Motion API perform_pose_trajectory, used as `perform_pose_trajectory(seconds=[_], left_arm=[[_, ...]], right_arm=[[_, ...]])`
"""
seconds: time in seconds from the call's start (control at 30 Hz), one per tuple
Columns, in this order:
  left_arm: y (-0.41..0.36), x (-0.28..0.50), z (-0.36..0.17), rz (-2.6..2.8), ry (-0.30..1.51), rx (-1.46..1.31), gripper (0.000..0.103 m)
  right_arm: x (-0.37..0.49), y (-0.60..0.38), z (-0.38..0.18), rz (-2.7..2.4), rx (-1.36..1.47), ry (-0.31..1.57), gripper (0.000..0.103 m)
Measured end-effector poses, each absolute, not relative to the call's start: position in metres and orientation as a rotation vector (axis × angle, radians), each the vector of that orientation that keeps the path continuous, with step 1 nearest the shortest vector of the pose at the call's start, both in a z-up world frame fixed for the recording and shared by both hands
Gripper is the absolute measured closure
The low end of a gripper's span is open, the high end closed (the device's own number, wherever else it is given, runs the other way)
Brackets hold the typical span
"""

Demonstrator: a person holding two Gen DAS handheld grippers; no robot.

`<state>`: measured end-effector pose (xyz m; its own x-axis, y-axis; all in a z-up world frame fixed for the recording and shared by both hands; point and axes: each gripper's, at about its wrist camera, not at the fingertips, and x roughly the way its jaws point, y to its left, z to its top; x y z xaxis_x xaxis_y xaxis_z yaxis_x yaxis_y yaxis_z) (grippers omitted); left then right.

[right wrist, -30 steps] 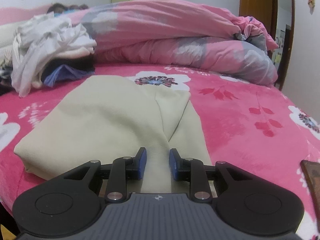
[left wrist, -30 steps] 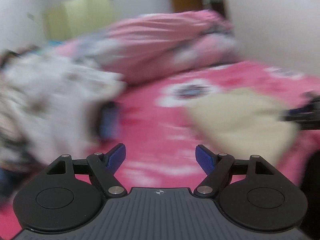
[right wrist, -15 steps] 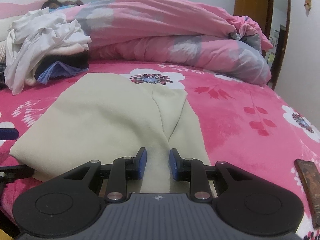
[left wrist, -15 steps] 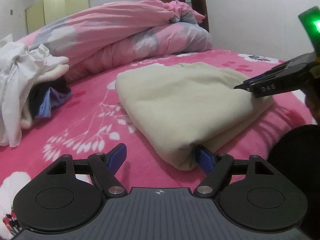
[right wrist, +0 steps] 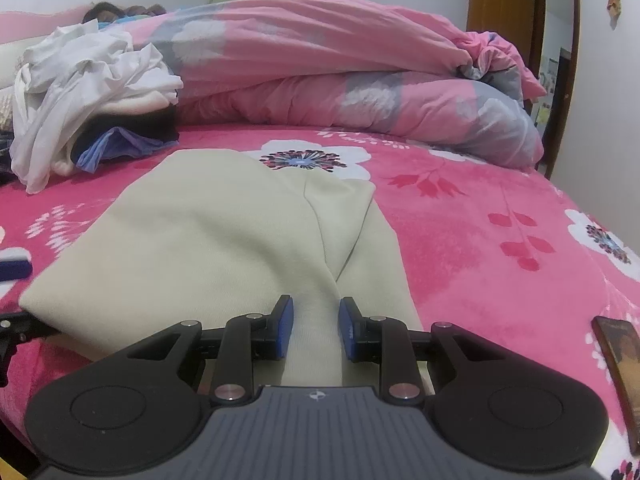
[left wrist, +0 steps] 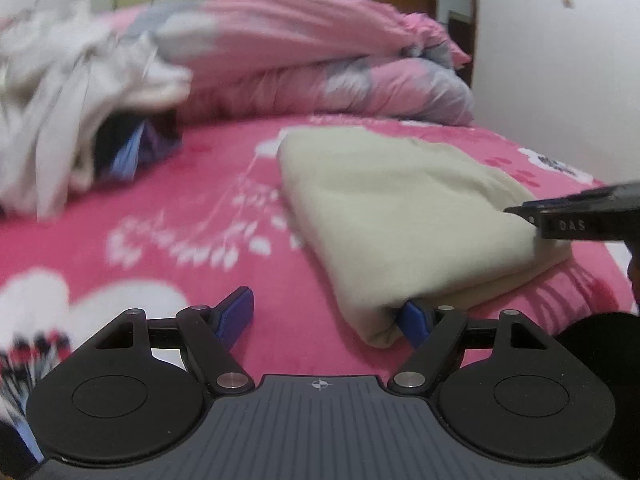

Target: Fold clothes

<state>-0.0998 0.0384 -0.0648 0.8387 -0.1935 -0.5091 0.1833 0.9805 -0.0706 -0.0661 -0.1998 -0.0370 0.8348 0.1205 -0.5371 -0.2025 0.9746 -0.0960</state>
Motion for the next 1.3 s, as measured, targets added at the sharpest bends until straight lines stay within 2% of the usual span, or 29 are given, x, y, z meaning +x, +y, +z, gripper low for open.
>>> perform_pose_trajectory(seconds=[0.27, 0.53, 0.77, 0.87, 0.93, 1.03, 1.3], left_arm=[[0.044, -0.100, -0.064, -0.208, 0.572, -0.030, 0.025], [0.055, -0.127, -0.067, -0.194, 0.586, 0.127, 0.025], [0.043, -0.138, -0.027, -0.272, 0.362, 0.105, 0.027], [0.022, -0.117, -0.019, -0.321, 0.333, 0.119, 0.039], [0.009, -0.099, -0.027, -0.354, 0.382, 0.131, 0.049], [-0.004, -0.076, -0.044, -0.374, 0.464, 0.133, 0.052], [-0.005, -0.078, -0.049, -0.359, 0.459, 0.109, 0.052]], right_arm=[[-0.066, -0.202, -0.037, 0.184, -0.136, 0.556, 0.076], [-0.066, -0.209, -0.038, 0.197, -0.098, 0.549, 0.075], [-0.066, -0.212, -0.038, 0.203, -0.084, 0.542, 0.075], [-0.067, -0.209, -0.039, 0.196, -0.099, 0.538, 0.075], [-0.068, -0.207, -0.039, 0.190, -0.109, 0.534, 0.075], [-0.069, -0.207, -0.039, 0.188, -0.113, 0.529, 0.075], [-0.071, -0.211, -0.037, 0.197, -0.108, 0.521, 0.073]])
